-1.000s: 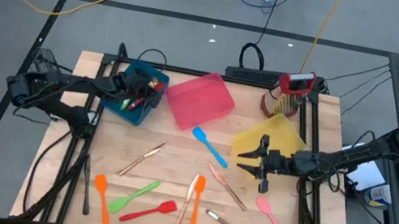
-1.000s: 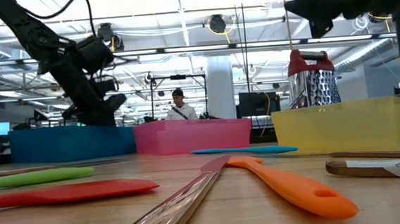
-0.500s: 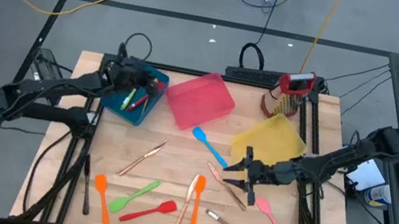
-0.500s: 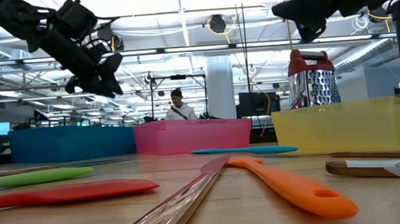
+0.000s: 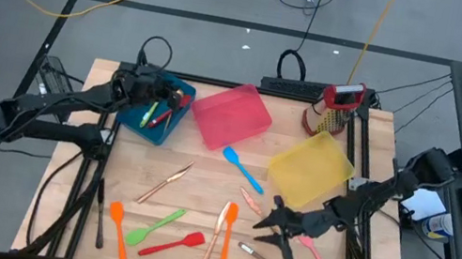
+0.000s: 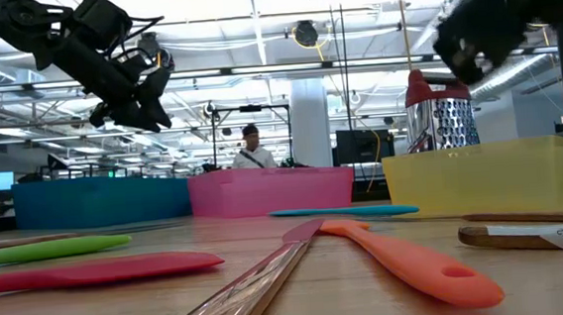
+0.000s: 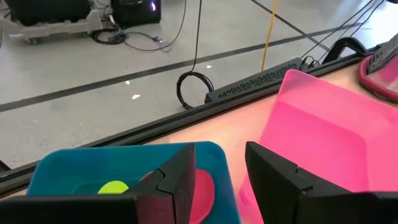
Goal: Pick & Place Kitchen Items
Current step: Put the wooden spoon into the blue bin
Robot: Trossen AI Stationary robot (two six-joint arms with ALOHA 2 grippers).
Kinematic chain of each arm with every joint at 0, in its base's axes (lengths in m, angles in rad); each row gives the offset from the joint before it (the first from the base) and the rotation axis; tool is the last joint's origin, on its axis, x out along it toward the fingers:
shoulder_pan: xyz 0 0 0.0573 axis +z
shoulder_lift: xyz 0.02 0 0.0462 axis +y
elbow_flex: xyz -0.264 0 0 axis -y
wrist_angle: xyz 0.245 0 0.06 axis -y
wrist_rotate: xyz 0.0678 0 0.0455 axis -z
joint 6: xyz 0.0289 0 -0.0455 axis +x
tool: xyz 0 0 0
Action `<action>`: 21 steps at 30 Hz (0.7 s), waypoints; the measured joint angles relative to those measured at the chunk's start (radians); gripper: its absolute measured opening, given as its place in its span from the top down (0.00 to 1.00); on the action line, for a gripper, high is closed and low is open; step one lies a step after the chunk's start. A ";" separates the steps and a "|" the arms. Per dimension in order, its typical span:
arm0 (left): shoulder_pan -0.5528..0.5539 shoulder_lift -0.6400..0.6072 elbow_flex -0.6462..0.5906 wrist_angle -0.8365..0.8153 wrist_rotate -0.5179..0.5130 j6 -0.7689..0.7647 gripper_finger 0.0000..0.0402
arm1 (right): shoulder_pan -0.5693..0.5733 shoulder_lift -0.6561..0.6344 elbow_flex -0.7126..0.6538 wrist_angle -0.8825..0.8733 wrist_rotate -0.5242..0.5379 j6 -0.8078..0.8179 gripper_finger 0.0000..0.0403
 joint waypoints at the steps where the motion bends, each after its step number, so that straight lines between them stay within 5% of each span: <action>1: 0.000 0.000 0.000 0.000 0.000 0.000 0.64 | 0.010 0.006 0.033 -0.030 0.001 -0.014 0.61; 7: 0.000 0.000 0.000 -0.001 0.000 0.000 0.64 | 0.049 0.055 0.202 -0.355 0.003 0.023 0.61; 16: 0.000 0.000 0.000 -0.002 0.000 0.004 0.64 | 0.120 0.132 0.216 -0.439 0.001 0.308 0.61; 21: 0.000 0.000 0.000 -0.007 0.000 0.015 0.64 | 0.184 0.159 0.216 -0.476 0.002 0.333 0.61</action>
